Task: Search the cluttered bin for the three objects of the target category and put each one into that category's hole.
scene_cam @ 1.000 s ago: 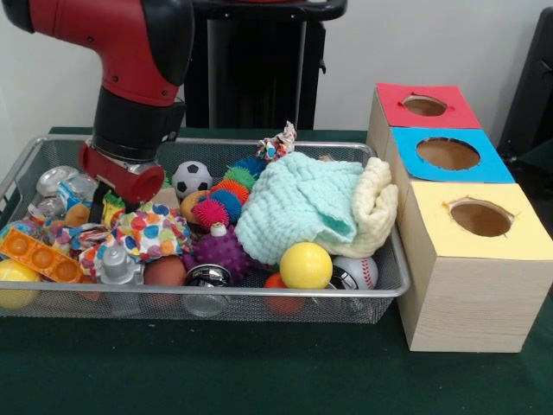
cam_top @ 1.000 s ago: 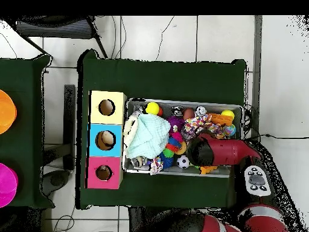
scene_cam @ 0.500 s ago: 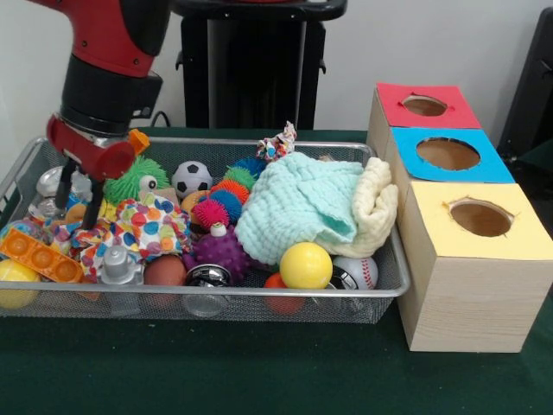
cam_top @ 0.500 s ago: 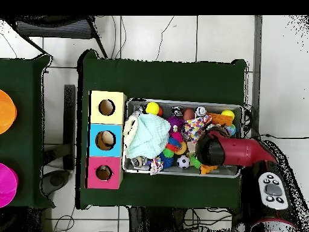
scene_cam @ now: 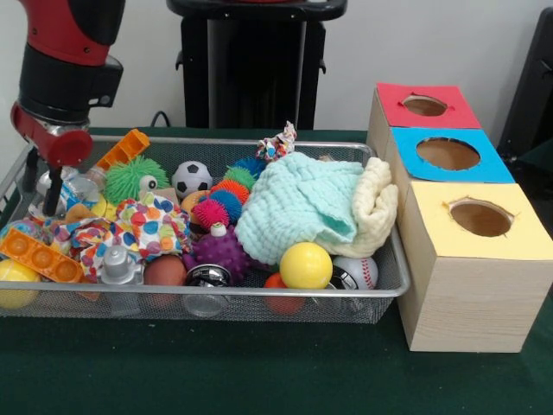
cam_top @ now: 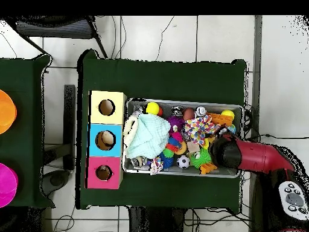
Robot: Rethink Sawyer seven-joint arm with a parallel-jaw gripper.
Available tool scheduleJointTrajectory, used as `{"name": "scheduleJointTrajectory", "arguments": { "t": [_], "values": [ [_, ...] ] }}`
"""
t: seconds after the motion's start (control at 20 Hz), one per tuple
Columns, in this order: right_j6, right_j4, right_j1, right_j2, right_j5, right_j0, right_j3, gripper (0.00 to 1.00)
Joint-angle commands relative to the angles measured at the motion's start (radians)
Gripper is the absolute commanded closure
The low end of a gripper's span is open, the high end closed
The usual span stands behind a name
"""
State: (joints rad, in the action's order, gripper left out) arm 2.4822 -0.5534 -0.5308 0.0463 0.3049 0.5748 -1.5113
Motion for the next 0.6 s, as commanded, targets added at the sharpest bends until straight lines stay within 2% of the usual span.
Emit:
{"name": "scheduleJointTrajectory", "arguments": {
  "t": [0.05,0.3,0.6],
  "values": [
    [-0.164,0.008,0.074,-0.156,0.137,0.046,-0.001,0.00],
    [-0.173,0.022,0.113,-0.188,0.185,0.083,-0.014,0.00],
    [-0.165,0.013,0.142,-0.217,0.177,0.111,0.003,0.00]
  ]
}}
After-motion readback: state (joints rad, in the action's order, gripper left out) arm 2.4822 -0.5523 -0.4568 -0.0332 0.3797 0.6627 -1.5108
